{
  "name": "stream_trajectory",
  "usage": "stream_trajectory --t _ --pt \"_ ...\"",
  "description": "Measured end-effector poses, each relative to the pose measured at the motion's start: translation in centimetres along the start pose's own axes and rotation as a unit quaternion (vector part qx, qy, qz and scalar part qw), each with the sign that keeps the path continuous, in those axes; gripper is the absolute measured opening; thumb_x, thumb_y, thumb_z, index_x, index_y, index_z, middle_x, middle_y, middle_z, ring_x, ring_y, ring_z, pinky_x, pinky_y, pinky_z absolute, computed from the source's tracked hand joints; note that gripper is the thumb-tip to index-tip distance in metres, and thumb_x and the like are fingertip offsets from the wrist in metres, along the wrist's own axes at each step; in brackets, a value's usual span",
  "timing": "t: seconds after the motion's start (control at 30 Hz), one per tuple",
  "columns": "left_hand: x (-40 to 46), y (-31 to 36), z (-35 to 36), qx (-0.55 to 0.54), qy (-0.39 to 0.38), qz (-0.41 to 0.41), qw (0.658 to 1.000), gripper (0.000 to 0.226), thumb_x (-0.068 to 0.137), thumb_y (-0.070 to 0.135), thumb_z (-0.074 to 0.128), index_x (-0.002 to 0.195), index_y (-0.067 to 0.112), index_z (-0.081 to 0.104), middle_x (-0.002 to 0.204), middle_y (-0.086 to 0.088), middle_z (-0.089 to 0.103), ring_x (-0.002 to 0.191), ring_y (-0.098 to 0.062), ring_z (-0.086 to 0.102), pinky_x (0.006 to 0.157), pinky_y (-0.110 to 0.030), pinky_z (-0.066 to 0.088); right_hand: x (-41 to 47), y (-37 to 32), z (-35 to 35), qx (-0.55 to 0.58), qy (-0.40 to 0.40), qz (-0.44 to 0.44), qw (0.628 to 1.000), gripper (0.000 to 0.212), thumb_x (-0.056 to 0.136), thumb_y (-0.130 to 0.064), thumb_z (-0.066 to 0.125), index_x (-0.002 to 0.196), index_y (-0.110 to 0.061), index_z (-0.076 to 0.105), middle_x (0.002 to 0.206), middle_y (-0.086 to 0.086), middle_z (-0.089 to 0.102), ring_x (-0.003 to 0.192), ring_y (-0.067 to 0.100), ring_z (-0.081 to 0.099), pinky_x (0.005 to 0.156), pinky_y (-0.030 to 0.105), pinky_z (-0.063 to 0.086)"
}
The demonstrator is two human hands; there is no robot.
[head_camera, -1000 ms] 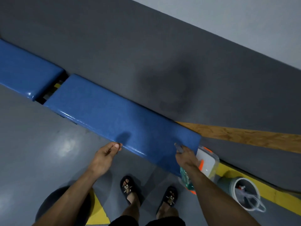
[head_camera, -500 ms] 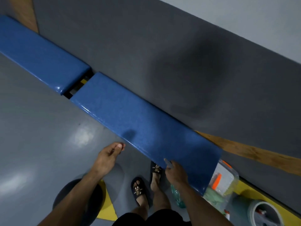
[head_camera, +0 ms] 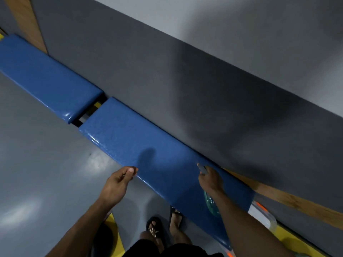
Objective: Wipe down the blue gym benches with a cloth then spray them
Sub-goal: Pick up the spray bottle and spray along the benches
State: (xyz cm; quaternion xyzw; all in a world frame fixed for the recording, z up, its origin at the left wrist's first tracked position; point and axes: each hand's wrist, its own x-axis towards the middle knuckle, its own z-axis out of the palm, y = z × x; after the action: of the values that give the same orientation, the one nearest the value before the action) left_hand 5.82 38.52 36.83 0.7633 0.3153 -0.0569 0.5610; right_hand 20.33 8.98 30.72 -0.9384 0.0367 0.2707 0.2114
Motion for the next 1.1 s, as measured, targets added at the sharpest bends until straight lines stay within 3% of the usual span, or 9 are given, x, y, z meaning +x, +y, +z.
stream_trajectory --t 0.13,0.27,0.43,0.5,0.67,0.77,0.93,1.03,1.1 --pt "0.4 -0.6 -0.4 -0.008 0.004 -0.012 1.0 0.032 0.091 0.053 0.049 0.096 0.032 0.071 0.095 0.012 0.073 0.084 -0.001 0.067 0.077 -0.03 0.05 -0.5 -0.3 2.2 -0.024 -0.059 -0.043 0.997 0.019 0.093 -0.022 0.049 0.108 -0.023 0.059 0.094 -0.003 0.061 0.078 0.021 0.054 0.065 0.033 0.042" --pt "0.5 -1.9 -1.8 -0.014 0.017 -0.027 0.999 0.029 0.091 0.048 0.045 0.091 0.035 0.071 0.094 0.011 0.073 0.084 -0.002 0.067 0.076 -0.029 0.049 -2.4 -1.9 6.0 -0.058 -0.155 -0.119 0.979 0.044 0.09 -0.02 0.046 0.131 -0.034 0.056 0.116 -0.003 0.065 0.102 0.021 0.061 0.079 0.032 0.048" --pt "1.0 -4.2 -4.9 -0.008 0.018 -0.039 0.999 0.024 0.097 0.038 0.046 0.094 0.038 0.069 0.095 0.015 0.072 0.083 0.0 0.066 0.077 -0.029 0.05 -4.7 -5.6 10.8 -0.044 -0.18 -0.112 0.976 0.03 0.089 -0.025 0.051 0.115 -0.027 0.064 0.116 0.0 0.067 0.105 0.024 0.061 0.085 0.033 0.048" --pt "1.4 -5.2 -6.6 -0.007 0.017 -0.047 0.999 0.024 0.098 0.038 0.046 0.095 0.037 0.07 0.097 0.014 0.072 0.084 0.0 0.066 0.077 -0.028 0.05 -5.0 -7.0 12.1 -0.048 -0.168 -0.099 0.98 0.021 0.09 -0.026 0.052 0.107 -0.023 0.063 0.11 0.001 0.068 0.102 0.024 0.062 0.084 0.035 0.049" --pt "2.3 -6.9 -10.9 -0.006 0.012 -0.049 0.999 0.027 0.1 0.035 0.045 0.099 0.028 0.07 0.099 0.007 0.073 0.085 0.002 0.065 0.079 -0.029 0.051 -4.2 -10.4 12.8 -0.043 -0.102 -0.036 0.993 0.028 0.089 -0.018 0.052 0.114 -0.021 0.062 0.114 0.005 0.066 0.107 0.03 0.059 0.082 0.033 0.043" --pt "3.2 -7.5 -13.9 0.003 -0.004 -0.038 0.999 0.027 0.098 0.038 0.044 0.097 0.034 0.07 0.096 0.013 0.072 0.086 0.0 0.065 0.074 -0.021 0.05 -2.5 -12.0 12.0 0.02 -0.062 0.011 0.998 0.02 0.086 -0.013 0.053 0.104 -0.018 0.061 0.108 0.003 0.069 0.095 0.03 0.064 0.076 0.032 0.048" --pt "4.9 -7.6 -19.1 0.036 -0.028 -0.015 0.999 0.03 0.098 0.041 0.041 0.103 0.03 0.069 0.098 0.013 0.071 0.086 0.002 0.064 0.075 -0.025 0.049 0.0 -15.1 10.1 0.035 -0.019 0.071 0.997 0.018 0.094 -0.018 0.046 0.105 -0.024 0.06 0.102 -0.004 0.065 0.071 0.013 0.054 0.064 0.029 0.046" --pt "6.2 -7.6 -21.9 0.049 -0.041 -0.009 0.998 0.032 0.1 0.042 0.038 0.106 0.031 0.067 0.103 0.012 0.07 0.092 -0.004 0.064 0.078 -0.028 0.049 0.4 -17.2 9.8 0.0 -0.007 0.079 0.997 0.022 0.094 -0.021 0.042 0.105 -0.027 0.06 0.105 0.0 0.066 0.075 0.017 0.058 0.065 0.031 0.05" --pt "7.1 -7.7 -23.4 0.054 -0.043 -0.005 0.998 0.032 0.1 0.043 0.038 0.106 0.032 0.067 0.103 0.012 0.069 0.094 -0.006 0.064 0.08 -0.03 0.051 -0.3 -18.8 10.4 -0.019 -0.006 0.063 0.998 0.026 0.096 -0.021 0.042 0.114 -0.023 0.061 0.115 -0.001 0.064 0.079 0.02 0.058 0.061 0.028 0.043"
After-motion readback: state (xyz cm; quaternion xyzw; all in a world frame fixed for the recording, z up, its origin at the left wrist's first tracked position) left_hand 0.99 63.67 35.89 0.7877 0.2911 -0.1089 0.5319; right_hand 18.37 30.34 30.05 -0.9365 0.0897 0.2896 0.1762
